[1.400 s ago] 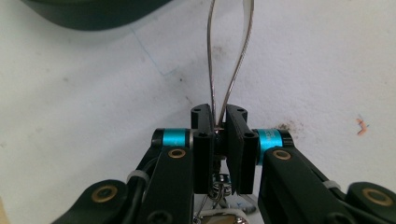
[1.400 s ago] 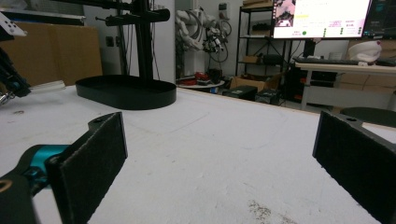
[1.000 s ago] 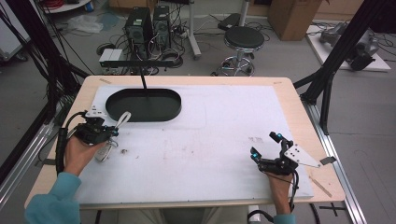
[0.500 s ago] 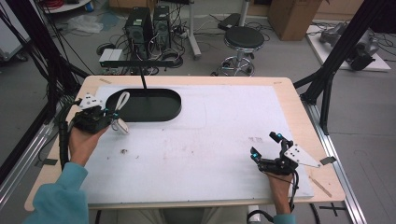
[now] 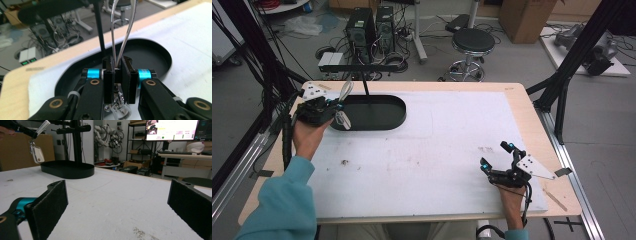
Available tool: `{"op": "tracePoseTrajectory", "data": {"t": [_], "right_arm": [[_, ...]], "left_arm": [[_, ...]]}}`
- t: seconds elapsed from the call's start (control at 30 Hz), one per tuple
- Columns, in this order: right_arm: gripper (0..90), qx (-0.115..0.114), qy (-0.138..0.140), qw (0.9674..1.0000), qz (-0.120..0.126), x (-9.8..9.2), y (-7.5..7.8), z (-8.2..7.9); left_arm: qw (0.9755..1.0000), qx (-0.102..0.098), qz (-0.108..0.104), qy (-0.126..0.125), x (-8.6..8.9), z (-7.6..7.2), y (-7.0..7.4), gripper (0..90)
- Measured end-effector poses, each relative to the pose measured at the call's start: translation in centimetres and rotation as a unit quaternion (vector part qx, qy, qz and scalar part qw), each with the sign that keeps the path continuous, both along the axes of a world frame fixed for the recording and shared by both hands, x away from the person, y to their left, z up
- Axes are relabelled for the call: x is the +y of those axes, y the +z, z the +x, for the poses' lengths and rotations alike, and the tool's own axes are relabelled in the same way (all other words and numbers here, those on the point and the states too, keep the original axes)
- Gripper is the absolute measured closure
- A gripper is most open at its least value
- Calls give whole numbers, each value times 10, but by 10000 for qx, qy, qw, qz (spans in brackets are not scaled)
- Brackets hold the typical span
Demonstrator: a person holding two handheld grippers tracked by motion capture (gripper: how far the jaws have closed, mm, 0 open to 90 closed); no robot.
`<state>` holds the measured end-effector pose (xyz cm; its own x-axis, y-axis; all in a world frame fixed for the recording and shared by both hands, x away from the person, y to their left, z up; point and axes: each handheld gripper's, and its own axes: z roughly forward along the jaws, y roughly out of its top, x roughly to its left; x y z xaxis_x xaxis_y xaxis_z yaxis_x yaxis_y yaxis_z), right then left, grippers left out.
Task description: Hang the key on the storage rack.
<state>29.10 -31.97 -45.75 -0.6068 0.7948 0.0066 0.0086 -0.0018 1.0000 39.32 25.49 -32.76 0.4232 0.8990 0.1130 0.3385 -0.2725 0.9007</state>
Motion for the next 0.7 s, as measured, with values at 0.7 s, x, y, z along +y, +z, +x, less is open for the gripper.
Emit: {"op": "tracePoseTrajectory", "data": {"t": [0.7], "right_arm": [[23, 13, 4, 10000, 33, -1, 0, 0]], "left_arm": [[9976, -164, -39, 678, -7, 43, 1, 815]]}}
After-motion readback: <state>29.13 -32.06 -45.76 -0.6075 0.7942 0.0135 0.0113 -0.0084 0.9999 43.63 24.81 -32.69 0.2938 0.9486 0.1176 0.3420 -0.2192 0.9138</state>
